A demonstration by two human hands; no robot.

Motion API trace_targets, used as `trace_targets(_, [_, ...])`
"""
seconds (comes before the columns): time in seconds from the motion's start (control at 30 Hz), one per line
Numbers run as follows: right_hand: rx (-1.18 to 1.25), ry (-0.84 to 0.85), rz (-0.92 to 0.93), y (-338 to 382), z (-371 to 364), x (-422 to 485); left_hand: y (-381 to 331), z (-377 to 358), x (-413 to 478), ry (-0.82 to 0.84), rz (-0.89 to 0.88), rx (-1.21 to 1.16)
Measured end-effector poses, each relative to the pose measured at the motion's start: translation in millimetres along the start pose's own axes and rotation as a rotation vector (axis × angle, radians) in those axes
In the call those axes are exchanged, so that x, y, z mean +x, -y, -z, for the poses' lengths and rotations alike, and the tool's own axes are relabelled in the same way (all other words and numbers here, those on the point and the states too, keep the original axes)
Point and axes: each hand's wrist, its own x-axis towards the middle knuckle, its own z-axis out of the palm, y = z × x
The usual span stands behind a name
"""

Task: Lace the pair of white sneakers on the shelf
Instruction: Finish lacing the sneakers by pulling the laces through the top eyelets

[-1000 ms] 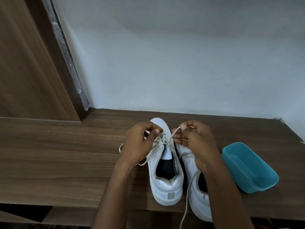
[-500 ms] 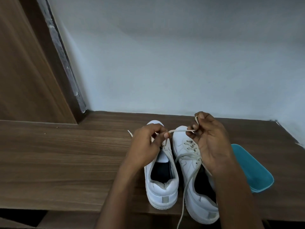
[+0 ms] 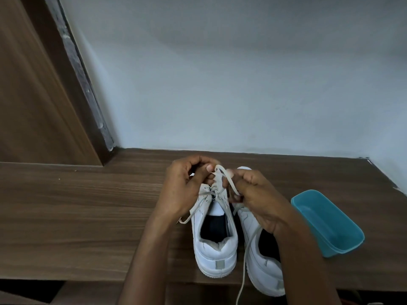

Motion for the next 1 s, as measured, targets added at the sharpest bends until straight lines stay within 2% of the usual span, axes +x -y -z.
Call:
trace_targets(0.07, [0.088,-0.165,0.123,1,1,3,10,5,1,-0.086,0.052,0.112])
trace_targets(0.1, [0.223,-0.220,0.155,3,3,5,16,10,1,-0.111,0.078,0.219])
trace_targets(0.17, [0.632,-0.177,0.160,9,9,5,28,21,2,-0.109,0.163,0.407])
trace_targets(0.23, [0.915,-0.077,0.168,12,14,4,37,31,1,-0.070,0.313,0.428])
trace_targets(0.33, [1.016,-0.086,0.142,11,18,3,39,39,-2,-0.009,0.461,0.354])
trace_targets(0.43, [1.022,-0.132,0.098,9,19,6,32,41,-5,0.157,0.519,0.269])
trace_targets(0.5, [0.764,-0.269,0.053,3,18,10,35,39,-4,0.272,0.533,0.274])
trace_targets(0.57, [0.340,-0.408,0.000,-5,15,12,41,34,-5,0.314,0.522,0.343])
trace_targets(0.6, [0.164,-0.424,-0.033,-9,13,12,44,31,-5,0.317,0.513,0.379])
trace_targets(0.7, [-0.266,-0.376,-0.096,-14,6,9,43,25,-5,0.326,0.480,0.423])
trace_targets(0.8, [-0.597,-0.191,-0.108,-11,-3,7,41,25,-4,0.322,0.487,0.428])
trace_targets(0.87, [-0.746,-0.134,-0.128,-12,-10,6,38,24,-5,0.324,0.514,0.395])
trace_targets(1.0, [-0.872,-0.158,-0.115,-13,-11,5,37,23,-6,0.295,0.523,0.317])
